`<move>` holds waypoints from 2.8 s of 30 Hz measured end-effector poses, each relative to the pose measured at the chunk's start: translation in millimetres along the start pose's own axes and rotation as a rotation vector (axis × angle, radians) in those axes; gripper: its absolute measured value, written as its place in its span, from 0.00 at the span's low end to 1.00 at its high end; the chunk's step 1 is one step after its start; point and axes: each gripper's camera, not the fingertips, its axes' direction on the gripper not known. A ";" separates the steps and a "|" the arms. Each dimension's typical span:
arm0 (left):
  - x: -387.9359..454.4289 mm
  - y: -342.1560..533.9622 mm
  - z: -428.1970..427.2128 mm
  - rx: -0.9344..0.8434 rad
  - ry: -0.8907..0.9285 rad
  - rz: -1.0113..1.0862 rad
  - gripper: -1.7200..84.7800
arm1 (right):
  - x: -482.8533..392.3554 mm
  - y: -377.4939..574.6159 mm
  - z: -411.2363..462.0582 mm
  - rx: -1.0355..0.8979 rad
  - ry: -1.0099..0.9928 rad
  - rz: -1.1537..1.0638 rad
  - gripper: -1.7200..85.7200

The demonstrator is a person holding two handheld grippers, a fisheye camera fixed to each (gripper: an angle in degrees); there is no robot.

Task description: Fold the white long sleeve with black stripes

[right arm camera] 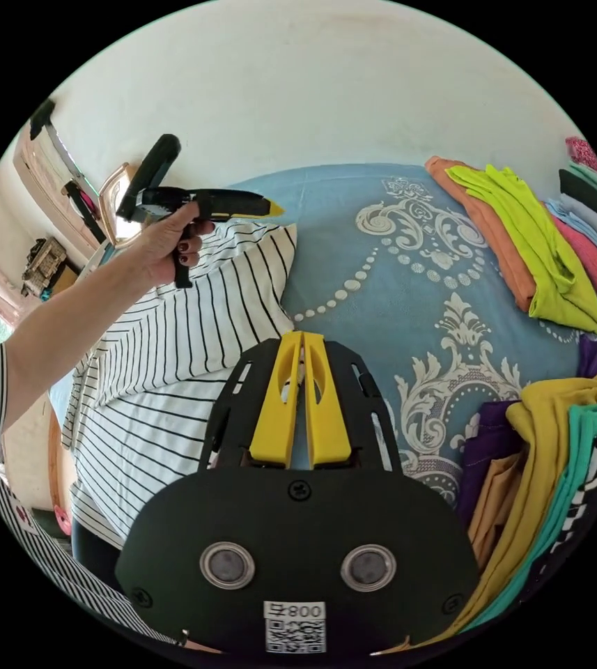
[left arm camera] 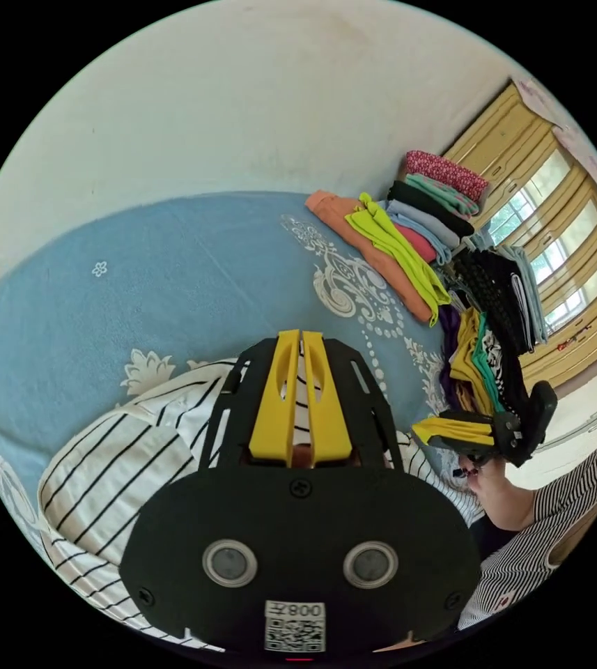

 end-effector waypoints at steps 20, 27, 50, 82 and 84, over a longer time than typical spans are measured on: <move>178.0 21.2 -55.7 -0.196 0.063 0.072 0.02 | -73.9 23.5 117.8 -0.123 0.142 -0.212 0.02; 211.6 70.7 -216.2 0.016 0.071 -0.071 0.03 | -91.1 40.9 118.1 -0.054 0.125 -0.224 0.02; 361.0 486.0 -588.3 0.193 -0.427 -1.084 0.04 | -377.2 145.9 308.8 -0.413 -0.304 -0.697 0.02; 703.4 308.5 -674.6 0.271 -0.411 -0.515 0.04 | -520.1 202.2 468.8 -0.709 -0.731 -0.649 0.05; 706.0 319.9 -692.3 0.333 -0.362 -0.563 0.06 | -523.5 204.7 477.9 -0.716 -0.715 -0.666 0.04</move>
